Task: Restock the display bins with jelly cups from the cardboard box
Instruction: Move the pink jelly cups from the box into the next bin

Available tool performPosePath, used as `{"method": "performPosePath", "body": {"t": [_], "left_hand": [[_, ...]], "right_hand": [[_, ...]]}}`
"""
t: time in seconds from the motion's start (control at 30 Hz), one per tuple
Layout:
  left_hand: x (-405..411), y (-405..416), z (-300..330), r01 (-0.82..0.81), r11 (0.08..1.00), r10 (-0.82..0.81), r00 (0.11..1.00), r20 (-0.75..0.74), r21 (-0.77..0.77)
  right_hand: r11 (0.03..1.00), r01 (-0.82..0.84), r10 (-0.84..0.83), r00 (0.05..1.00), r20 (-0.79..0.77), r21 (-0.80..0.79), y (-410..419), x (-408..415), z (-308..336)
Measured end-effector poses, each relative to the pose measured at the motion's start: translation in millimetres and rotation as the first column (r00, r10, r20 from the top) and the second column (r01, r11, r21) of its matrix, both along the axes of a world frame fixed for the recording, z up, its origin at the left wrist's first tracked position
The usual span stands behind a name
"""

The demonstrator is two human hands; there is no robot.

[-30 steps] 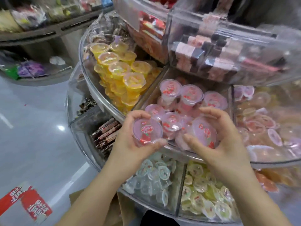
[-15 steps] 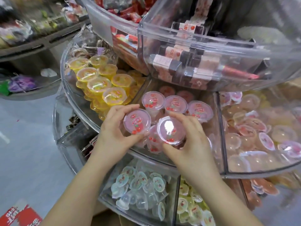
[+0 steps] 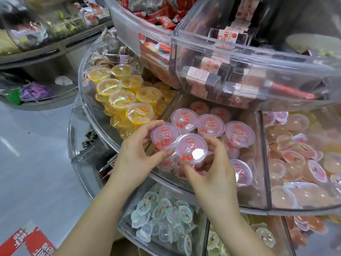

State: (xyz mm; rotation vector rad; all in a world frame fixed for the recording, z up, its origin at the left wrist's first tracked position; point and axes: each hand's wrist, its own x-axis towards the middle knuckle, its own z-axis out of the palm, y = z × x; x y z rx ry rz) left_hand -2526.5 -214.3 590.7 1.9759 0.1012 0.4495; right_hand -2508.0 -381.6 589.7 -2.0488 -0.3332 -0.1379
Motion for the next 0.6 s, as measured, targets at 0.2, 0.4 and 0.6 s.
{"method": "performPosePath", "body": {"t": [0.2,0.4,0.6], "left_hand": [[-2.1,-2.0,-3.2,-0.031,0.985,0.024,0.999,0.044,0.168],[-2.3,-7.9,-2.1,-0.072,0.991,0.074,0.997,-0.014,0.115],[-4.4,-7.4,-2.9,-0.087,0.990,0.091,0.995,-0.038,0.110]], "right_hand": [[0.999,0.044,-0.044,0.998,0.043,-0.012,2.8,0.1,0.5],[0.999,0.049,-0.047,0.995,0.093,-0.021,1.3,5.2,-4.1],[1.000,0.015,-0.015,0.999,0.036,0.027,-0.5,3.4,-3.0]]}}
